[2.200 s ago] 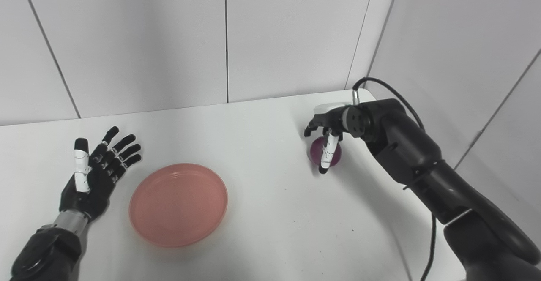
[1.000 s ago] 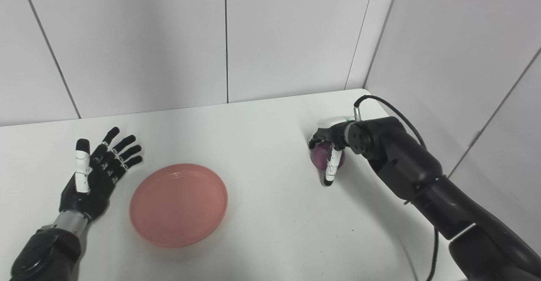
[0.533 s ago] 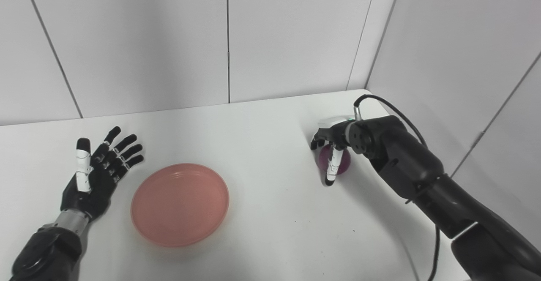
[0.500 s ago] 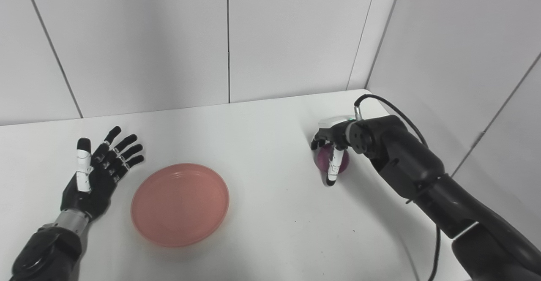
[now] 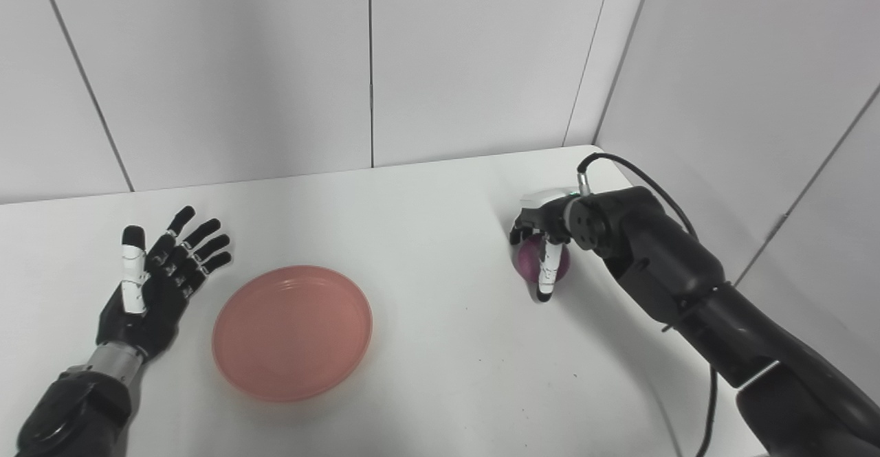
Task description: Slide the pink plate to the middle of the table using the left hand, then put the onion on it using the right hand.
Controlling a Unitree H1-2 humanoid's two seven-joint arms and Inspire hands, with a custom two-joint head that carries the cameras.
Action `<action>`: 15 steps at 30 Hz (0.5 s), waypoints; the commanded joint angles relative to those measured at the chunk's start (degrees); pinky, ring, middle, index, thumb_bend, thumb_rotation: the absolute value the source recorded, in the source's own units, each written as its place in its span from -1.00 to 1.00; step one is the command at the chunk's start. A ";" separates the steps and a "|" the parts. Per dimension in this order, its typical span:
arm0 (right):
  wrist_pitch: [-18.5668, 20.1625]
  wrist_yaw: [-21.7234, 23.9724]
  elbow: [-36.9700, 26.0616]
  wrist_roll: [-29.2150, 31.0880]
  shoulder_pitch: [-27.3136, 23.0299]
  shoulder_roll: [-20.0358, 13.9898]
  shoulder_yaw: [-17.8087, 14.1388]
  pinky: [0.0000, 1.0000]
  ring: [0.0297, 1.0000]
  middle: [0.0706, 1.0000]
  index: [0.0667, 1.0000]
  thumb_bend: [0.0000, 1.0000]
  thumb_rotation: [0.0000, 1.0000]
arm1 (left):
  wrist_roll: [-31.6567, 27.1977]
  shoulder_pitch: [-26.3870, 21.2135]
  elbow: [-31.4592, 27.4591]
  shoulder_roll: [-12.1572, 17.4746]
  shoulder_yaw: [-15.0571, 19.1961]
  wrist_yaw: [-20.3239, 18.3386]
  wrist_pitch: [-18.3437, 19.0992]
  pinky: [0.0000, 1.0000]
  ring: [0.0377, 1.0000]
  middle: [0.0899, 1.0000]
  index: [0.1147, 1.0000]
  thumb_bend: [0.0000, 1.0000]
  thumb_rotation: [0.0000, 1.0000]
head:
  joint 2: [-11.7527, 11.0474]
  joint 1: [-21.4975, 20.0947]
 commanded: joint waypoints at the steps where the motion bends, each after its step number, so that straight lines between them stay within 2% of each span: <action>1: 0.46 0.54 -0.78 -1.17 -1.08 -2.50 -1.11 0.38 0.70 0.77 0.65 1.00 -0.70 | 1.10 2.14 2.49 0.26 -0.41 1.24 4.20 0.66 0.68 0.73 0.89 0.70 0.87 | 0.05 0.04; 11: -0.27 -0.61 -0.66 -1.66 0.13 -2.17 -0.98 0.45 0.71 0.79 0.66 1.00 -0.65 | 1.11 1.94 2.94 0.47 -0.36 1.10 4.02 0.65 0.68 0.73 0.87 0.67 0.89 | 0.21 0.43; 15: -1.24 -1.75 0.19 -1.07 0.64 -1.99 -0.92 0.38 0.66 0.75 0.64 1.00 -0.67 | 1.05 1.93 2.92 0.62 -0.39 0.85 4.09 0.65 0.68 0.73 0.86 0.69 0.90 | 0.31 0.44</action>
